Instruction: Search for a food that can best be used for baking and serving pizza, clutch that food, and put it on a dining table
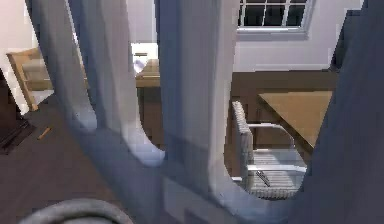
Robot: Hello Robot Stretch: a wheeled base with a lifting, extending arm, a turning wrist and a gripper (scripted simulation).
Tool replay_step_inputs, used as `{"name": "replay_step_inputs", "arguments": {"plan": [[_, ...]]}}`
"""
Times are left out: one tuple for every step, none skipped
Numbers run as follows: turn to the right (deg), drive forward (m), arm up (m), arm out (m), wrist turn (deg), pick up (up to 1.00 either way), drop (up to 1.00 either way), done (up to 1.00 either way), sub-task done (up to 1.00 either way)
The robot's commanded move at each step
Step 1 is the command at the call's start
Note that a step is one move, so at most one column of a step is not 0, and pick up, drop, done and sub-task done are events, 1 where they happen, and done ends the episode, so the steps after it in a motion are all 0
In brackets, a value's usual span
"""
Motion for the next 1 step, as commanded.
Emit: {"name": "replay_step_inputs", "arguments": {"plan": [[33.0,0.0,0.0,0.0,0.0,0.0,0.0,0.0,0.0]]}}
